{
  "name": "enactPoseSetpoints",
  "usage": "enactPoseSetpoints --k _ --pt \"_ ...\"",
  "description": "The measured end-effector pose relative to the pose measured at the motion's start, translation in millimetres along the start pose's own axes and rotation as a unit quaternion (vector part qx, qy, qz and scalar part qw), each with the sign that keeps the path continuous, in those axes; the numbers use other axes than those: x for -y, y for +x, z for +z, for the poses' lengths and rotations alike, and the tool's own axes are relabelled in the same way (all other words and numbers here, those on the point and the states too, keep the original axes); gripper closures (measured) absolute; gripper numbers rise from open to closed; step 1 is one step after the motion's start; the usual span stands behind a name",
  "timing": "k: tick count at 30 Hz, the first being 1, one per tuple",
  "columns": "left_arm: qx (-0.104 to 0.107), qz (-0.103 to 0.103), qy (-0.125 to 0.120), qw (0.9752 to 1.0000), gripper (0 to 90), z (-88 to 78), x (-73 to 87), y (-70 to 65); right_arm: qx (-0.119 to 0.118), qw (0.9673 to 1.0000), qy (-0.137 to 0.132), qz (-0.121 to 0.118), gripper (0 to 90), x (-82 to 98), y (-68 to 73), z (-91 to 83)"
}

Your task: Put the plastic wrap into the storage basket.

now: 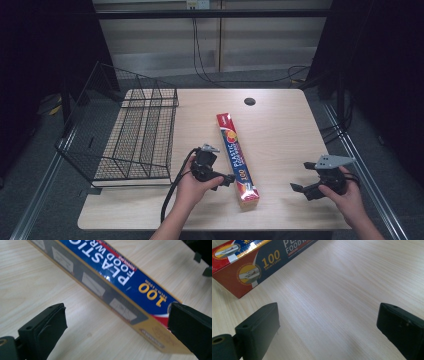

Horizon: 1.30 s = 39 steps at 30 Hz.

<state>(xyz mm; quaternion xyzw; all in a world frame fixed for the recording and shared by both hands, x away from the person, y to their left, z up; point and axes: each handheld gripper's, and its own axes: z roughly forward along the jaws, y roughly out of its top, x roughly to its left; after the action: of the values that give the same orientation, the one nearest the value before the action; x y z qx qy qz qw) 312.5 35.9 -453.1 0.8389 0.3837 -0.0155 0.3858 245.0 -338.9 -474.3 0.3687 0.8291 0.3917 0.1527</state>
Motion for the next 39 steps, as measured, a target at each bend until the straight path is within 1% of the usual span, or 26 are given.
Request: enactPoseSetpoints --k 2,3,4,7,8,10,11,13,15,16,18,19,20,21,23,25,26,27,28,29,31,32,34,39 --pt "-0.005 -0.008 -0.002 1.0 1.8 3.6 -4.5 -0.2 -0.001 1.0 0.0 0.001 4.2 0.3 -0.7 0.1" --pt "-0.007 -0.011 0.001 0.9999 1.9 5.3 -7.2 -0.5 -0.001 1.0 -0.002 0.001 4.2 0.4 -1.2 0.0" --pt "-0.008 -0.006 0.005 0.9999 1.8 6.2 -9.8 -0.5 -0.002 1.0 -0.003 0.004 4.2 0.6 -1.5 -0.3" --pt "-0.012 -0.004 0.007 0.9999 1.9 10.0 -17.2 -2.5 -0.001 1.0 -0.003 0.003 4.2 1.1 -1.7 -1.1" --pt "-0.011 0.0 0.007 0.9999 1.9 10.8 -19.3 -2.7 0.0 1.0 -0.003 0.003 4.2 1.3 -1.6 -1.2" --pt "-0.014 -0.007 0.007 0.9999 1.9 12.7 -23.8 -4.2 -0.001 1.0 -0.005 0.004 4.2 1.6 -1.4 -1.9" --pt "-0.014 -0.004 0.009 0.9999 1.8 13.1 -26.0 -4.3 0.001 1.0 -0.005 0.004 4.2 1.8 -1.3 -2.5" --pt "-0.015 -0.006 0.005 0.9999 1.8 14.2 -31.0 -5.2 0.002 1.0 -0.005 0.003 4.2 2.3 -1.4 -2.5" --pt "-0.017 -0.011 0.005 0.9998 1.8 17.6 -35.1 -5.6 0.001 1.0 -0.003 0.003 4.2 3.3 -1.6 -2.5" --pt "-0.022 -0.012 0.005 0.9997 1.8 20.2 -37.2 -5.7 0.003 1.0 -0.003 0.003 4.2 3.7 -1.6 -2.5" --pt "-0.033 -0.021 0.01 0.9992 1.8 24.7 -41.6 -5.1 0.0 1.0 -0.003 0.002 4.2 4.2 -1.2 -2.4" --pt "-0.033 -0.027 0.007 0.9991 1.8 26.8 -43.3 -5.4 0.004 1.0 -0.003 0.002 4.2 4.1 -0.5 -3.0" --pt "-0.034 -0.025 0.009 0.9991 1.8 28.0 -45.1 -4.9 0.004 1.0 -0.004 0.004 4.2 4.0 0.0 -3.5" --pt "-0.038 -0.022 0.011 0.999 1.8 28.9 -47.4 -4.5 0.006 1.0 -0.005 0.004 4.2 4.0 0.1 -4.1" --pt "-0.049 -0.023 0.009 0.9985 1.8 32.2 -51.3 -4.5 0.003 1.0 -0.008 0.002 4.2 4.3 -0.1 -4.8" --pt "-0.05 -0.03 0.009 0.9982 1.8 35.5 -55.0 -3.1 0.008 0.9999 -0.008 0.004 4.2 4.9 -0.3 -5.8" --pt "-0.052 -0.028 0.013 0.9982 1.8 37.3 -56.6 -1.9 0.005 0.9999 -0.008 0.006 4.2 5.2 -0.6 -6.2" --pt "-0.058 -0.032 0.011 0.9978 1.8 40.1 -57.9 -2.4 0.006 0.9999 -0.01 0.006 4.2 5.5 -0.9 -6.5" --pt "-0.061 -0.031 0.014 0.9976 1.8 42.5 -59.0 -1.9 0.008 0.9999 -0.01 0.008 4.2 5.6 -0.8 -6.8" --pt "-0.062 -0.037 0.011 0.9973 1.8 44.9 -59.8 -2.0 0.008 0.9999 -0.01 0.008 4.2 5.7 -1.0 -7.0" --pt "-0.065 -0.032 0.015 0.9972 2.0 48.7 -61.4 -0.8 0.007 0.9999 -0.012 0.007 4.2 5.7 -1.5 -7.3" --pt "-0.065 -0.032 0.021 0.9971 2.0 50.5 -61.9 -0.7 0.008 0.9999 -0.012 0.007 4.2 5.7 -1.6 -7.5" --pt "-0.071 -0.03 0.024 0.9967 2.3 54.6 -62.8 -1.0 0.008 0.9999 -0.012 0.007 4.2 5.8 -1.7 -7.6" --pt "-0.088 -0.037 0.03 0.995 3.1 60.8 -64.3 2.2 0.005 0.9999 -0.011 0.008 4.2 5.6 -2.2 -6.5"
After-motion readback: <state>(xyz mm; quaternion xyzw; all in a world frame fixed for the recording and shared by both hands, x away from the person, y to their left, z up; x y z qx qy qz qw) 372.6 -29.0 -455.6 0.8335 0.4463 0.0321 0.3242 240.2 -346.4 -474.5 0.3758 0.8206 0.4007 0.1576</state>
